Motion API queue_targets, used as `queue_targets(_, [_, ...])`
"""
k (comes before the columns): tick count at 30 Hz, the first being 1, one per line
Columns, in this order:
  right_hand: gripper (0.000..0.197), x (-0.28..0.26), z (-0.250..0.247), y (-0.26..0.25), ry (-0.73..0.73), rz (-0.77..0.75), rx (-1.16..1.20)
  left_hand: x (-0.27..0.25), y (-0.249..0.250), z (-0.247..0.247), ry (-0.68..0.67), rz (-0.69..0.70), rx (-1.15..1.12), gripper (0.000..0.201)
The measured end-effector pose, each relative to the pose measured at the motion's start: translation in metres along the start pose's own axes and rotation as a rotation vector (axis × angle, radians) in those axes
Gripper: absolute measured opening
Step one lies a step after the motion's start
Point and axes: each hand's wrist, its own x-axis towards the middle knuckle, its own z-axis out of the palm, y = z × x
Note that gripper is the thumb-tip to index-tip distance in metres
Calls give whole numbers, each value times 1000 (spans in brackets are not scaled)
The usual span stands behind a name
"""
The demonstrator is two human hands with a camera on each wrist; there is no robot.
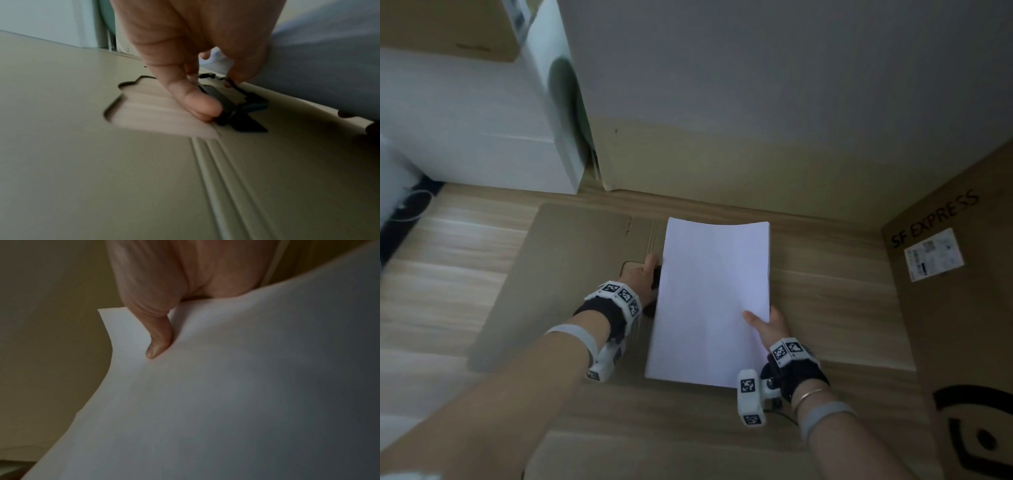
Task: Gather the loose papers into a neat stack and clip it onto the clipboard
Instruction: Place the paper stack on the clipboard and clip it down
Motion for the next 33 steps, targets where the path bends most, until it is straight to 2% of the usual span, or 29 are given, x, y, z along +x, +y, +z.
queue_targets(5, [42,-2,1,0,12,-1,17,-1,-14,-3,-63,67,-108,41])
queue_targets(14, [39,-8,12,-6,31,-22,-42,0,-16,-4,-35,168,-25,30])
queue_targets(21, [39,-11,14,-8,26,-30,-130,0,-10,-5,-7,198,79,31])
queue_targets(25, [43,-9,12,-10,-6,-13,-168,3,-7,-1,2,189,115,34])
queue_targets(29, [44,-5,10,-13,-40,8,-191,6,1,3,-74,87,132,36])
queue_targets(33, [45,-8,7,-13,-59,23,-186,8,5,5,-92,35,165,39])
